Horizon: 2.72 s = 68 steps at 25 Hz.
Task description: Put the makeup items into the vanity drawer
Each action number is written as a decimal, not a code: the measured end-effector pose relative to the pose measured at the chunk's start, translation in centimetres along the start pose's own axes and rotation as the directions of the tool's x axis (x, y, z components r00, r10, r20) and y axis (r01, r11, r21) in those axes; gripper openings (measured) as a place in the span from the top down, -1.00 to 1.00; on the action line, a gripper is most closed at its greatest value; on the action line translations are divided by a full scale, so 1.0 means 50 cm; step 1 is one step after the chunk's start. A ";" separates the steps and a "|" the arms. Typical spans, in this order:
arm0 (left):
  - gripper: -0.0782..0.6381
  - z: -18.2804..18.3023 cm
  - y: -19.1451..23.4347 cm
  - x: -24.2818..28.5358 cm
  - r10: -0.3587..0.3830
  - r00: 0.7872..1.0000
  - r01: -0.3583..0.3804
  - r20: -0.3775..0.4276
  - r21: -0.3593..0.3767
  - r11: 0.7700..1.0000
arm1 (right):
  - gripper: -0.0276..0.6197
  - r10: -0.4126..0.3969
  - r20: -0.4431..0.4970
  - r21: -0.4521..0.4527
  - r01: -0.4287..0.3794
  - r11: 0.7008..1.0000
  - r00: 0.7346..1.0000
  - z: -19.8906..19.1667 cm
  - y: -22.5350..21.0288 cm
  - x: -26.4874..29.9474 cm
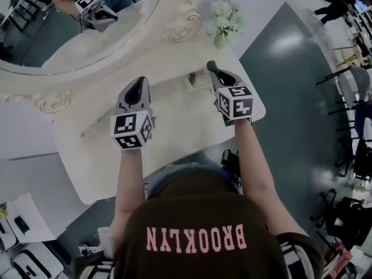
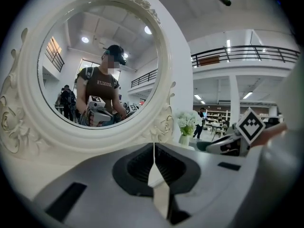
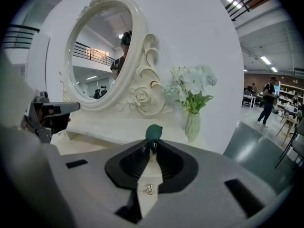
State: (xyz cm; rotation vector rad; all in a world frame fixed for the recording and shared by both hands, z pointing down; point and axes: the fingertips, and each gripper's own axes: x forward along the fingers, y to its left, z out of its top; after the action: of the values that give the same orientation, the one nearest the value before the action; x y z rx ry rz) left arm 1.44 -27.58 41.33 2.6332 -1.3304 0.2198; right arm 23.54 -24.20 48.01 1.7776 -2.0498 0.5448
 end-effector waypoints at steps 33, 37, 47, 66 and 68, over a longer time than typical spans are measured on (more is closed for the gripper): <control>0.76 -0.055 -0.007 -0.085 -0.018 1.000 0.017 -0.010 -0.022 1.000 | 0.92 -0.071 0.170 0.028 0.068 0.997 0.983 -0.009 0.063 -0.112; 0.76 -0.024 -0.009 -0.133 -0.045 0.999 0.045 0.023 0.004 0.999 | 0.92 -0.119 0.244 0.044 0.111 0.993 0.962 0.014 0.095 -0.177; 0.76 0.024 -0.028 -0.217 -0.076 0.992 0.069 0.105 0.069 0.995 | 0.92 -0.195 0.315 0.021 0.199 0.980 0.929 0.009 0.155 -0.294; 0.76 0.144 -0.202 -0.208 -0.105 0.977 0.089 0.185 0.094 0.992 | 0.92 -0.202 0.404 -0.025 0.231 0.973 0.892 0.087 0.060 -0.465; 0.76 0.153 -0.208 -0.204 -0.107 0.977 0.090 0.187 0.098 0.991 | 0.92 -0.210 0.406 -0.017 0.237 0.971 0.889 0.092 0.050 -0.468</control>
State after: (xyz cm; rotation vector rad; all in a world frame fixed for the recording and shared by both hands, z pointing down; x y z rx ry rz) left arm 4.21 -15.33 30.74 2.8484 -1.2665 0.0108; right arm 24.07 -6.45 31.91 2.1916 -2.0370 0.0395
